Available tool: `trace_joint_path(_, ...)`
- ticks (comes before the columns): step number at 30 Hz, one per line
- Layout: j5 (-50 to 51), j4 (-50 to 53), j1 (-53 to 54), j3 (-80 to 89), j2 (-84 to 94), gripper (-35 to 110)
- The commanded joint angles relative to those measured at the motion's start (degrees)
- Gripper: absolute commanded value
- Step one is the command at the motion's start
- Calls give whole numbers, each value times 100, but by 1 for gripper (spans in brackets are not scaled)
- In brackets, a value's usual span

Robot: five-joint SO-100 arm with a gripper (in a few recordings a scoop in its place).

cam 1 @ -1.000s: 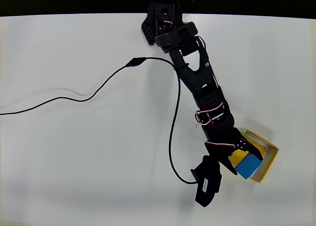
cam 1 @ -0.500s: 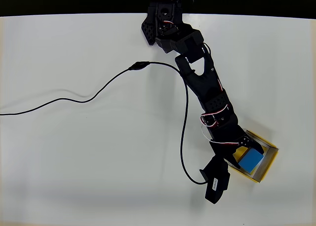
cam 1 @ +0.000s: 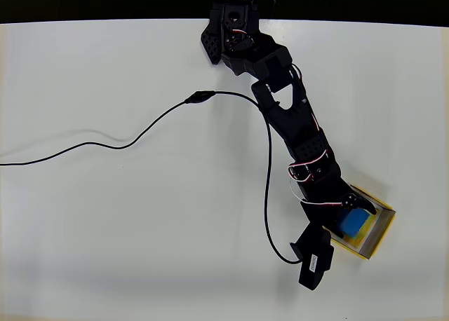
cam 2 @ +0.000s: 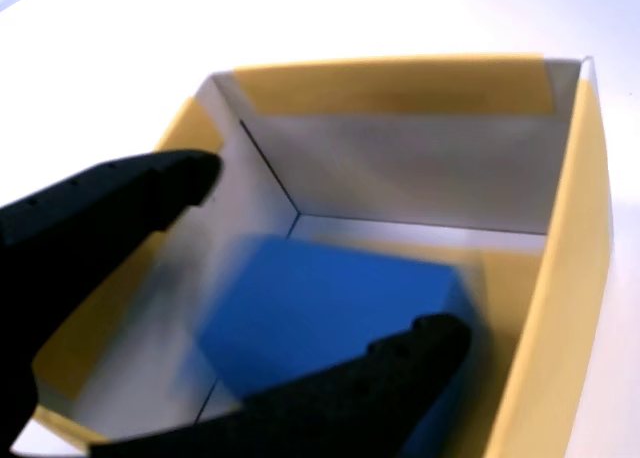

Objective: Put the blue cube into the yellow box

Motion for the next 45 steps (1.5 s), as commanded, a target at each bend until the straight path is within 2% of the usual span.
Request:
trace_joint_path(1, -185, -62, -26, -642, 422, 49)
trace_joint_path(6, -325, -220, 0, -650, 571, 49)
trace_joint_path(13, -1037, -44, 237, -483, 1362, 38)
trace_joint_path(23, -1811, 62, 1406, 545, 2566, 24)
trace_joint_path(35, -2127, 62, 2479, 2681, 4351, 11)
trace_joint_path(37, -2145, -9, 2584, 3164, 4693, 5)
trace_joint_path(45, -2285, -97, 2812, 5326, 6258, 3)
